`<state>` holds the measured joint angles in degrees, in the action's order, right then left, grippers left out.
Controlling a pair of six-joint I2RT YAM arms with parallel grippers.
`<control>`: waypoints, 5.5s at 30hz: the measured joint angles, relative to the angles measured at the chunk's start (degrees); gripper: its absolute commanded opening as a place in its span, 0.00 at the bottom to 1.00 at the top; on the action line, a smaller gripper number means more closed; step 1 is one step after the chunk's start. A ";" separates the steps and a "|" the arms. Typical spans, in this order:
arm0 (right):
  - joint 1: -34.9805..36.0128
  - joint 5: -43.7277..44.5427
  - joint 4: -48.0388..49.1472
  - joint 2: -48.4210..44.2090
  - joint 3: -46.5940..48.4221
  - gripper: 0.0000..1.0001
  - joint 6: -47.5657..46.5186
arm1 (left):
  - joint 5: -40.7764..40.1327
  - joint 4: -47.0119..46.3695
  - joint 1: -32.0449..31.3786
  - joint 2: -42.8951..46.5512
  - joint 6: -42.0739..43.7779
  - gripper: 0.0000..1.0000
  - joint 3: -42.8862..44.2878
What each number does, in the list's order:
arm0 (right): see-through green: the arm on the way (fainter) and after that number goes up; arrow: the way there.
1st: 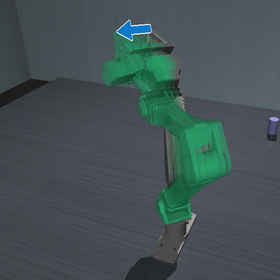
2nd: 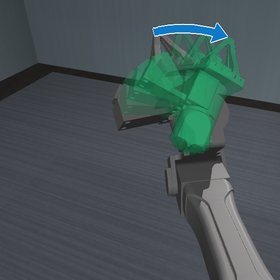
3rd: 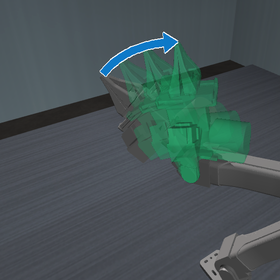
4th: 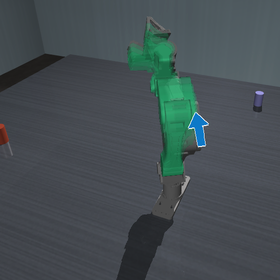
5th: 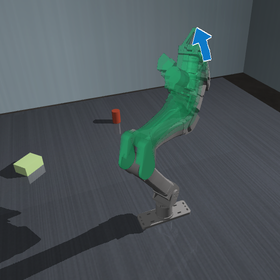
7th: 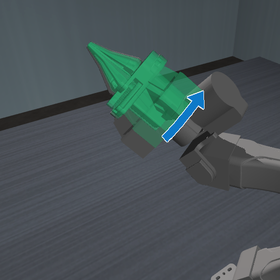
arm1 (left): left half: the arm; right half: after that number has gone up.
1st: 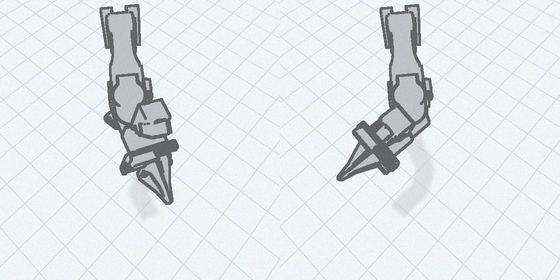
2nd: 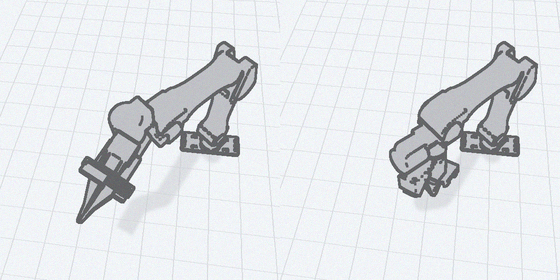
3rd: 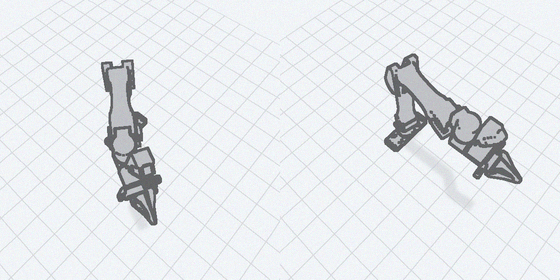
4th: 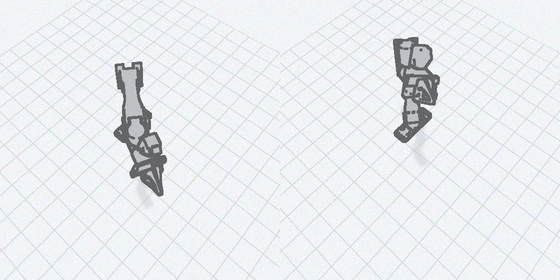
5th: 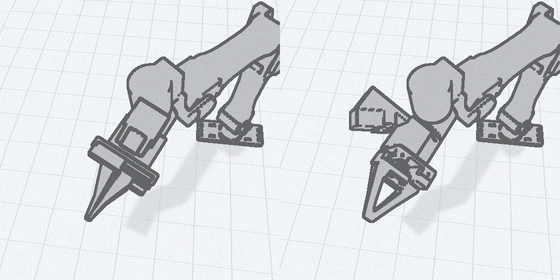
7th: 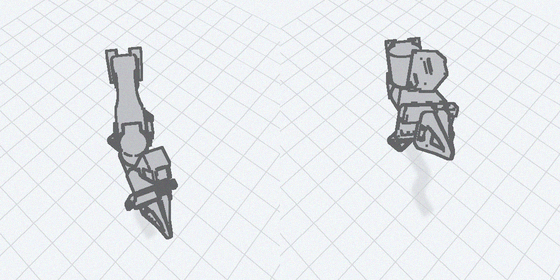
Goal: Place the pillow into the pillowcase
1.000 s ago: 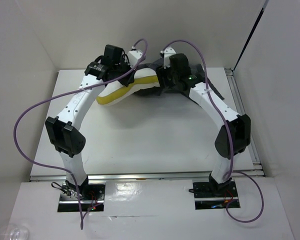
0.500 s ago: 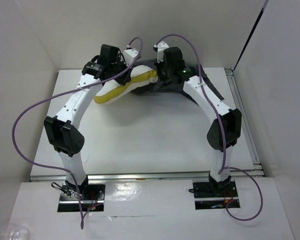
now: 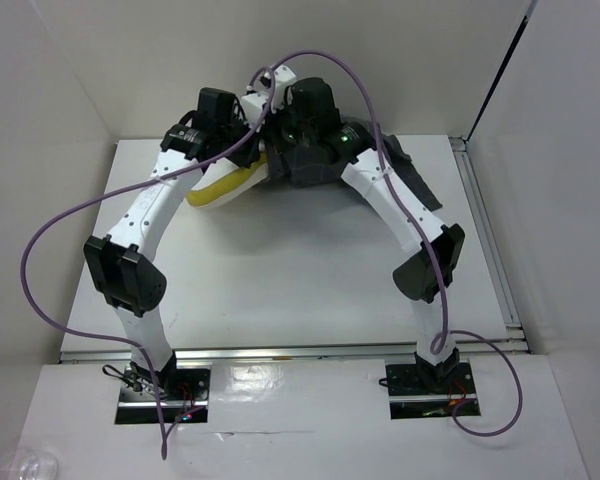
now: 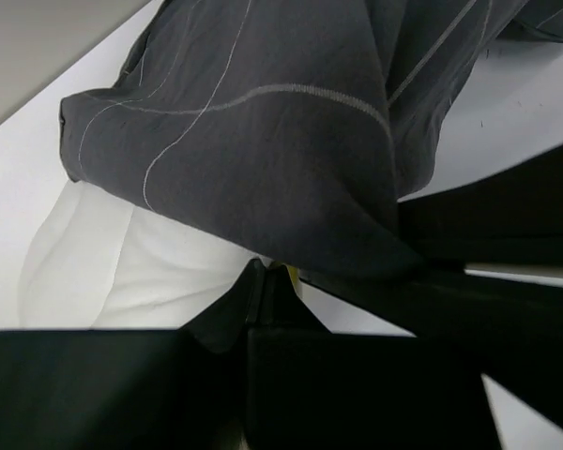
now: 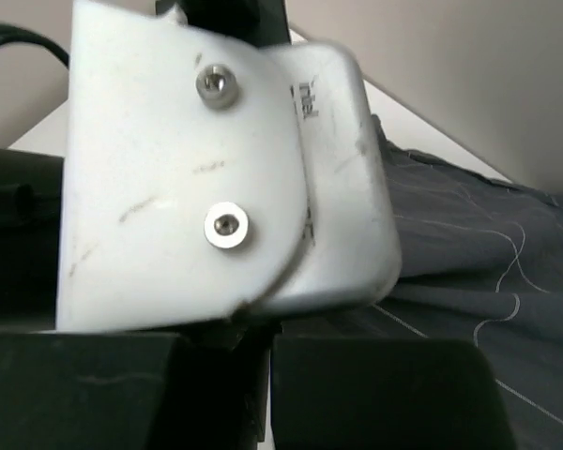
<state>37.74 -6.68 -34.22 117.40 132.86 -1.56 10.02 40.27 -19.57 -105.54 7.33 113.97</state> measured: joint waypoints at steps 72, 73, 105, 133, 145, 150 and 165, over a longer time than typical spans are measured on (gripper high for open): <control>-8.55 -3.61 1.99 -1.46 -2.97 0.00 2.08 | -19.71 -9.77 0.79 30.97 17.90 0.95 -41.90; -8.55 -3.61 1.99 -1.46 -2.97 0.00 2.05 | -20.13 -10.36 0.70 31.01 17.92 0.95 -41.90; -4.70 -12.11 -0.94 -0.68 1.49 0.00 4.83 | -3.21 -13.64 3.21 12.28 1.62 0.00 -20.04; -2.73 -16.50 0.94 -0.15 0.52 0.00 7.65 | -2.32 -11.61 -0.22 10.58 -6.51 0.51 -17.53; -6.21 -13.18 2.14 -8.87 -7.61 0.00 2.78 | -12.31 -22.71 -2.12 13.42 -11.15 0.65 -25.44; -6.58 -8.59 3.76 -13.00 -11.50 0.00 0.50 | -16.39 -26.77 -2.38 16.55 -12.85 0.72 -26.91; -10.95 -2.08 6.91 -19.85 -15.13 0.00 -4.81 | -24.63 -34.95 -2.03 25.18 -13.33 0.77 -31.26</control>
<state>26.79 -8.75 -27.31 97.56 117.73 -6.37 -14.61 5.32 -21.61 -80.36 -6.00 82.72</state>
